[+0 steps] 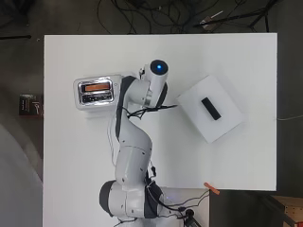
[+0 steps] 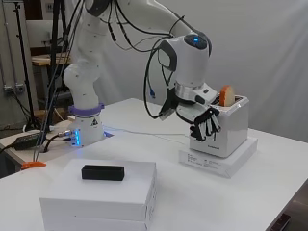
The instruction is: Teleoperate dual arm-hand system to toast a bread
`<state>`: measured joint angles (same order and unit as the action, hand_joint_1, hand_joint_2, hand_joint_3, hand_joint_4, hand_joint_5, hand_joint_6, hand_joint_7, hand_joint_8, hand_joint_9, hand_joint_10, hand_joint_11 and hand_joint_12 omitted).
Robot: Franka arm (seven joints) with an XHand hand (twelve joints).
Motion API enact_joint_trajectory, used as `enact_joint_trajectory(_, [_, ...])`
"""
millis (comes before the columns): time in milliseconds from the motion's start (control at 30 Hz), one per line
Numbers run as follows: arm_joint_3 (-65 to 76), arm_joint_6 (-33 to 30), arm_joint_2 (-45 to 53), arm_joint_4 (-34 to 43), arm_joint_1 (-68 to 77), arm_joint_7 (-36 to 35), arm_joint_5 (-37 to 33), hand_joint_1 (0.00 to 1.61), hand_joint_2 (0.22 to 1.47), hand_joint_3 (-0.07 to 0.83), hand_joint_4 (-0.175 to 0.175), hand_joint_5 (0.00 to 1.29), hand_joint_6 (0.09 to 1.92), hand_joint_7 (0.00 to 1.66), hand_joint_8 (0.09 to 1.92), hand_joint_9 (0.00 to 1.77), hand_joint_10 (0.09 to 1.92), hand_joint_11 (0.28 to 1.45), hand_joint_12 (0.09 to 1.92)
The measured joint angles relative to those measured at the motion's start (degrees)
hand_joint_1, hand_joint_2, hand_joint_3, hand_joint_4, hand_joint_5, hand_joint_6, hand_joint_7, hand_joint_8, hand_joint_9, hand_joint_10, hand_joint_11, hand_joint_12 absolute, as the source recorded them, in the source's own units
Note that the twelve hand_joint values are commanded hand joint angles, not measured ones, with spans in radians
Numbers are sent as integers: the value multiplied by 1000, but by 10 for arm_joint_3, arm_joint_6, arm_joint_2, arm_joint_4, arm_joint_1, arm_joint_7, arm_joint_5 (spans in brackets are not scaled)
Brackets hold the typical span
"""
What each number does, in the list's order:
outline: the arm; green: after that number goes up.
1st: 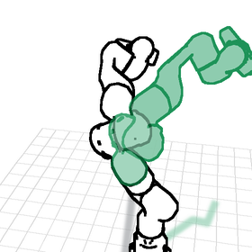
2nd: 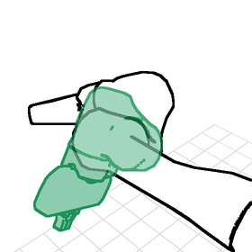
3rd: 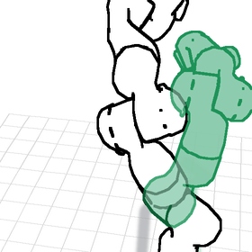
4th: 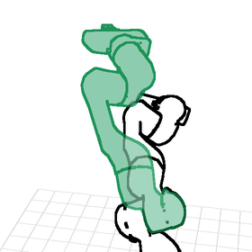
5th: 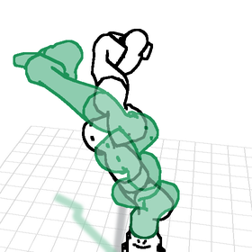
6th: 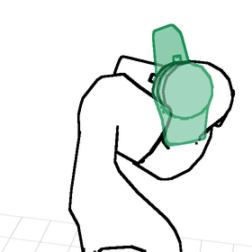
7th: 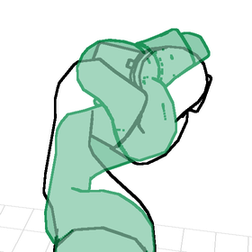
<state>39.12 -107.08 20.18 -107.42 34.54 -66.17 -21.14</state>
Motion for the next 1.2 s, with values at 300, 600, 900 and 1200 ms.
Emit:
enact_joint_trajectory(300, [-26, -11, 24, -10, -24, 9, -14, 167, 1130, 0, 149, 916, 334, 1221, 1920, 1502, 1920, 1246, 1920])
enact_joint_trajectory(600, [-73, 18, 83, 9, -96, -72, -51, 691, 1175, 11, -15, 620, 87, 1246, 1920, 1651, 1920, 1353, 1920])
enact_joint_trajectory(900, [-120, 18, 115, 20, -135, -60, -85, 200, 1156, 1, -81, 323, 87, 1191, 1920, 1611, 1920, 1345, 1917])
enact_joint_trajectory(1200, [-135, -13, -6, -4, -139, -69, 2, 97, 1177, -1, -132, 340, 87, 1190, 1920, 1575, 1920, 1286, 1920])
